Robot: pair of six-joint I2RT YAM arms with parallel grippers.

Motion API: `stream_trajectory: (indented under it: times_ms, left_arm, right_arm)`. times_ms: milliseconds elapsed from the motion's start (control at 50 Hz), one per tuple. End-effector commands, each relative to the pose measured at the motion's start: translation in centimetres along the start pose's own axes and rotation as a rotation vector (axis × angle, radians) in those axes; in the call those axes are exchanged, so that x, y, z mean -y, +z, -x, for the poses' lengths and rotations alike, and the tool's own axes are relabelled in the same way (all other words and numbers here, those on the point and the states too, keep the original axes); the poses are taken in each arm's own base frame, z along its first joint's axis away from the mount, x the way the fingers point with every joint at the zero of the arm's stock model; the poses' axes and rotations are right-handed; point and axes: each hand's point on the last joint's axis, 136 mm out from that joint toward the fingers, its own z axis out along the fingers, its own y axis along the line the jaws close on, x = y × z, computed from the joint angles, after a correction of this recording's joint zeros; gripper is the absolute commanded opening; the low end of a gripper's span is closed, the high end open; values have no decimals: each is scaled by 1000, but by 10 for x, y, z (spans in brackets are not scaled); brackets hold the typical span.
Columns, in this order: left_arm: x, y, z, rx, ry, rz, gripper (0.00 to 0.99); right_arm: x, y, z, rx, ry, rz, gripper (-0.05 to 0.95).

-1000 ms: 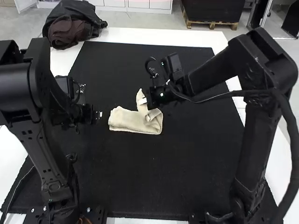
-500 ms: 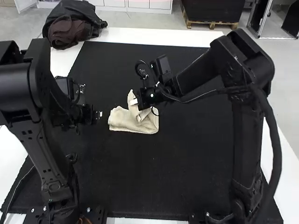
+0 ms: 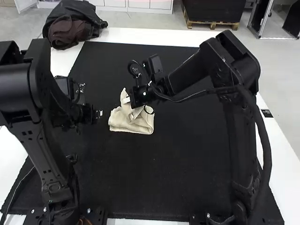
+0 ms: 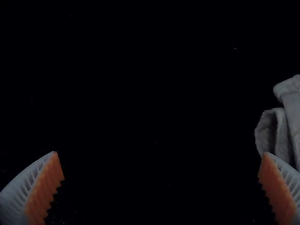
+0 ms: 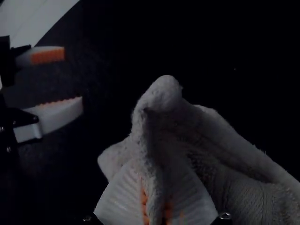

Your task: Fold the towel.

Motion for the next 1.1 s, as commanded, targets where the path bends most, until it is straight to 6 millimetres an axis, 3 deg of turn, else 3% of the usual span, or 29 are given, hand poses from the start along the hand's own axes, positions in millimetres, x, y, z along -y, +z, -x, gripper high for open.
stream_trajectory:
  times_ms: [0, 100, 260, 360, 400, 420, 500, 660, 1080]
  left_arm:
    - [-1, -5, 10, 35, 3, 8, 972]
    - [-1, -5, 10, 34, 1, 8, 972]
    - [-1, -5, 7, 29, 0, 9, 972]
    - [0, -6, 5, 25, 0, 8, 972]
    - [0, -6, 3, 21, 0, 7, 972]
    - [0, -6, 2, 21, 0, 7, 972]
    - [0, -6, 4, 31, 3, 9, 970]
    - [1, -6, 3, 32, 3, 8, 970]
    - [0, -6, 6, 41, 3, 8, 970]
  right_arm:
    - [-12, 0, 15, 31, 13, 34, 313]
    - [-13, 0, 18, 38, 10, 37, 472]
    - [-18, -4, 27, 58, 3, 55, 579]
    - [-21, -10, 37, 80, -5, 58, 575]
    - [-20, -15, 42, 90, -7, 57, 533]
    - [-19, -17, 45, 97, -8, 57, 461]
    - [-12, -29, 52, 119, -10, 50, -11]
    - [2, -40, 51, 136, 4, 24, -20]
    - [15, -34, -9, 56, 24, 0, -20]
